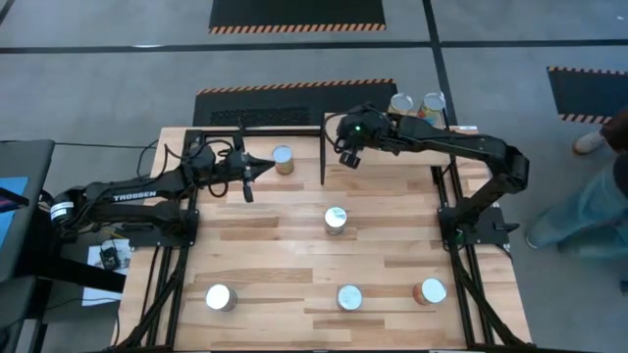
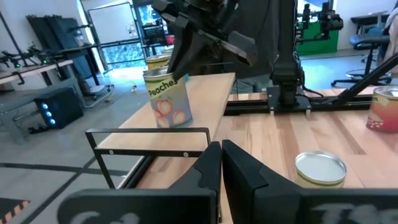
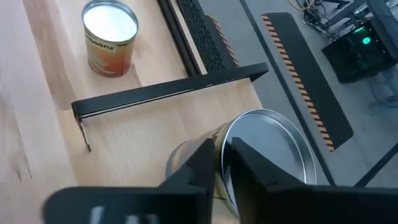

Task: Pick and place cans onto a shelf
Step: Put the top canned peaches on the shelf

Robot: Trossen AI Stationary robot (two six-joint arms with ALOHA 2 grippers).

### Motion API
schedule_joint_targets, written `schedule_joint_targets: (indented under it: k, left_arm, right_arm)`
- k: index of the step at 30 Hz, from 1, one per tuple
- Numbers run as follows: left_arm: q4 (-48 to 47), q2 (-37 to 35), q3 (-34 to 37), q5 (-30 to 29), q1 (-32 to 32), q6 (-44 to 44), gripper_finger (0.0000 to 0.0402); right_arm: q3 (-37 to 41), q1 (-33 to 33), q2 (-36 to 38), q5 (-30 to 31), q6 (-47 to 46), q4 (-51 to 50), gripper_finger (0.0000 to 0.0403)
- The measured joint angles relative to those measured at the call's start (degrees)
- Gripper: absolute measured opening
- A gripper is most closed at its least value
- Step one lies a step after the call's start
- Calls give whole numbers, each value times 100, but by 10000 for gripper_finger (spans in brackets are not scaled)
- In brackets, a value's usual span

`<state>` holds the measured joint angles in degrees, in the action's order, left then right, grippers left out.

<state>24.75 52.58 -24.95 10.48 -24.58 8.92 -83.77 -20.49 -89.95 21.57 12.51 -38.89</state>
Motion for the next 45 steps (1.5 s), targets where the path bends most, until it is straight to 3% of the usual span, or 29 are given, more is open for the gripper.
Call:
schedule_joint_targets:
  k: [4,11,23,45]
  left_arm:
    - [-2,0,0,-2,0,-1,4]
    - [-4,0,0,-2,0,-3,4]
    - [-4,2,0,-32,0,-8,4]
    - [-4,2,0,-65,2,-62,4]
  right_arm:
    - [4,-87,157,-62,109,-64,10]
    - [7,-596,541,-103,149,-168,10]
    - [15,-1845,297,-1063,-56,28,7]
    - [15,-1685,271,-1269,168,119,10]
